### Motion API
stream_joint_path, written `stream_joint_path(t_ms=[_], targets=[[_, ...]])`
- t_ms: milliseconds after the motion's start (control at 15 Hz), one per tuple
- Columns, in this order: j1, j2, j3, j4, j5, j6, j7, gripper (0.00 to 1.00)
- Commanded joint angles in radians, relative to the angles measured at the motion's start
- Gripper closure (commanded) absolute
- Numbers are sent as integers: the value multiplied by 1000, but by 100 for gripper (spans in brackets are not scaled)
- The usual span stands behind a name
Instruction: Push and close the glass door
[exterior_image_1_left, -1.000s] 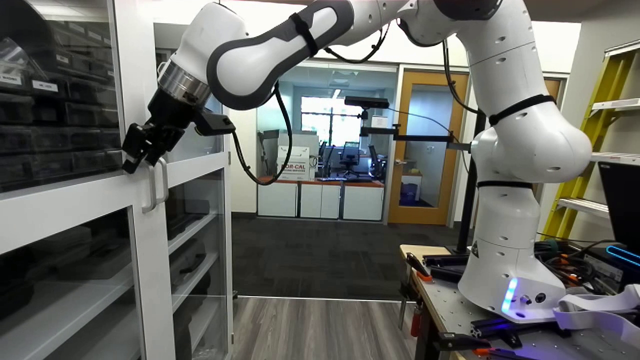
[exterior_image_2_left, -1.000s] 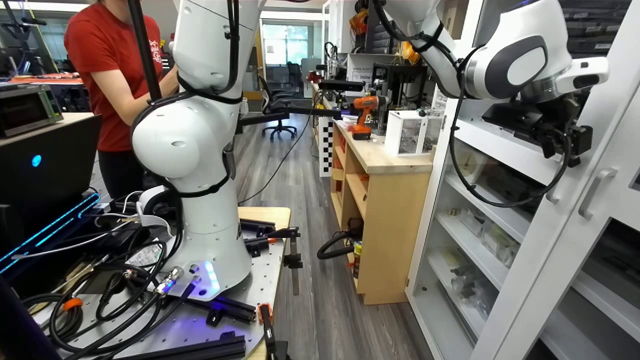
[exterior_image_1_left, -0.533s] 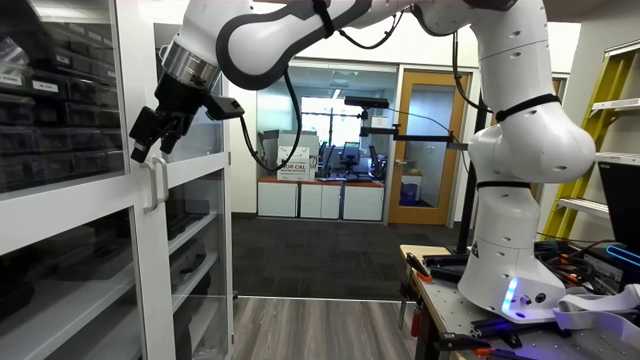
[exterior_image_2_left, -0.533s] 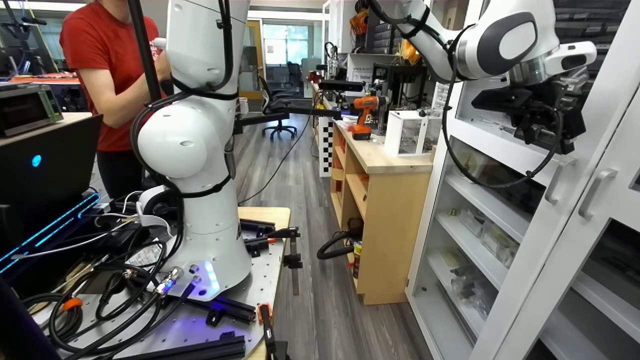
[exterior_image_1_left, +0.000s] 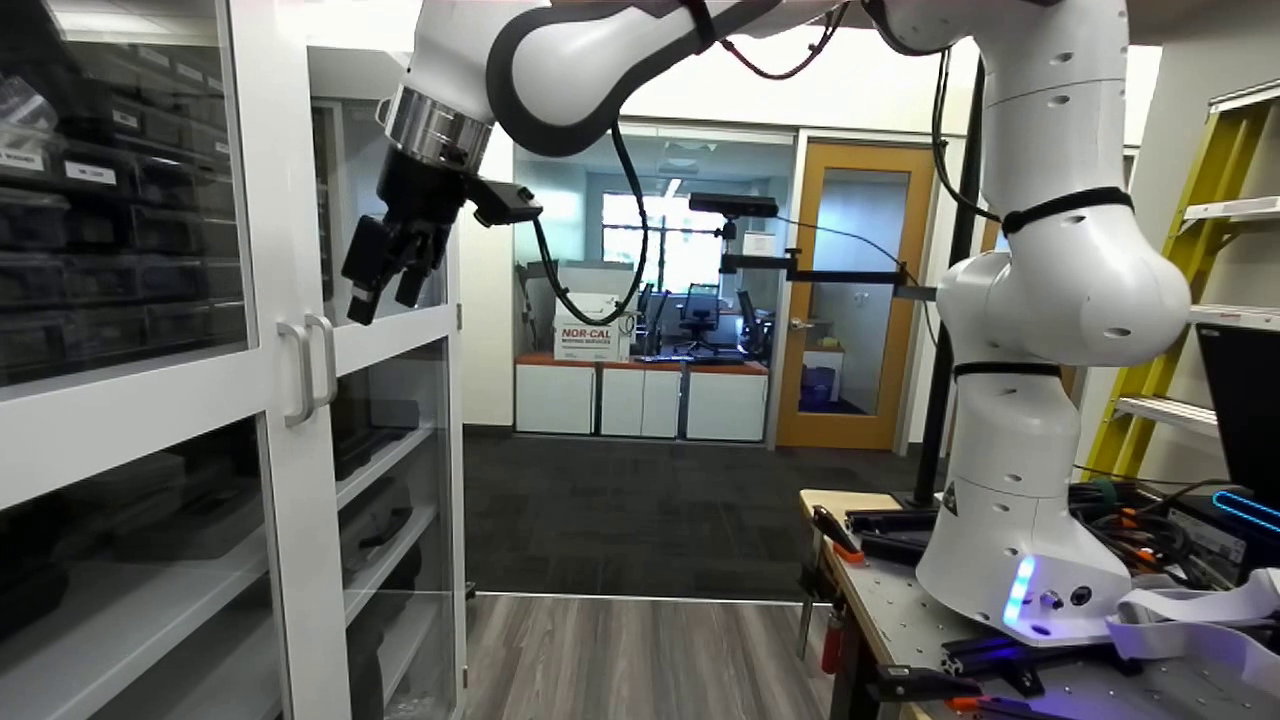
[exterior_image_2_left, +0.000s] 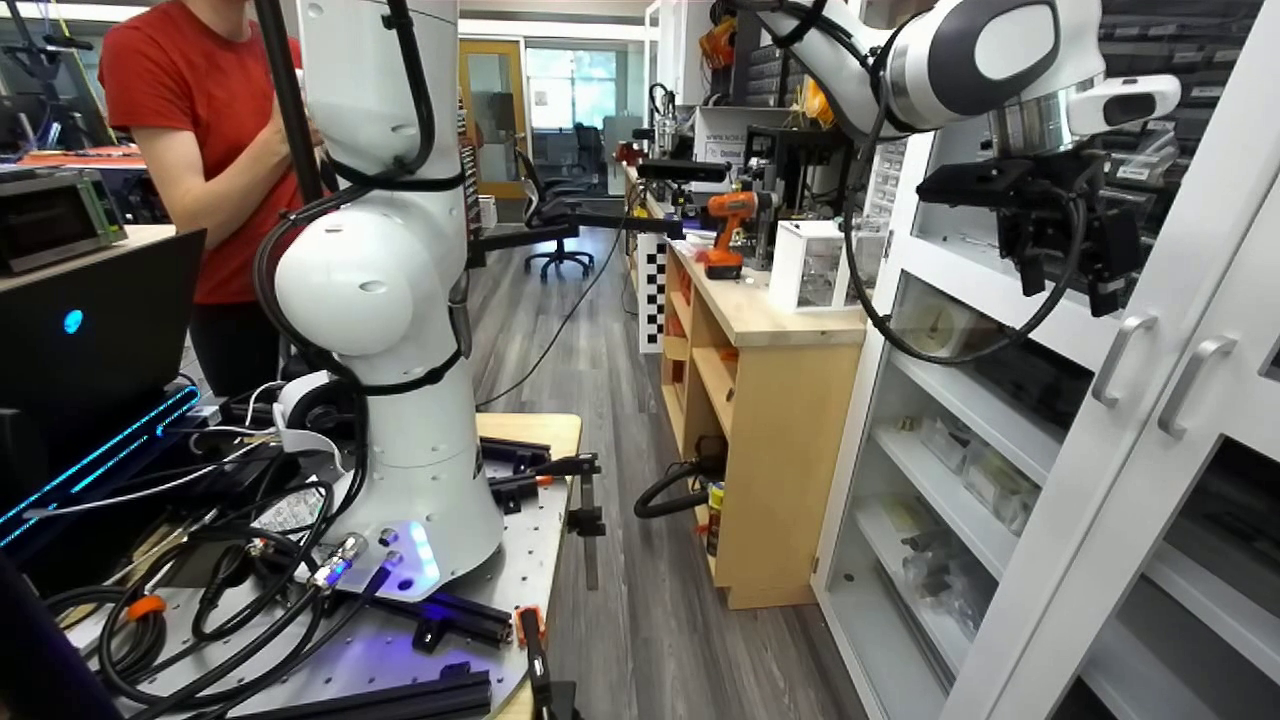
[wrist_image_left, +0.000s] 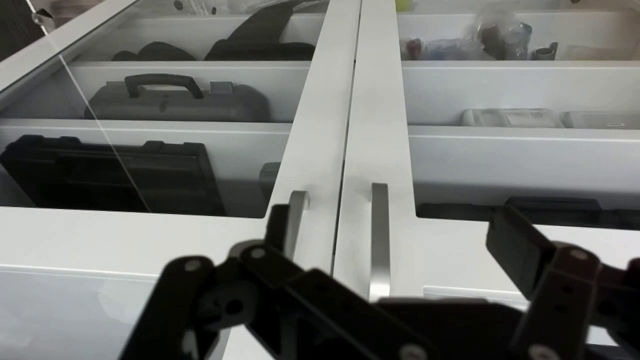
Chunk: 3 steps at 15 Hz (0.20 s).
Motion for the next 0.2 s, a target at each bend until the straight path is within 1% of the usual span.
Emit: stream_joint_path(t_ms=[0, 133], targets=[[-11, -11, 10, -10, 1, -3, 0, 0], [-11, -22, 11, -23, 1, -3, 2, 0]])
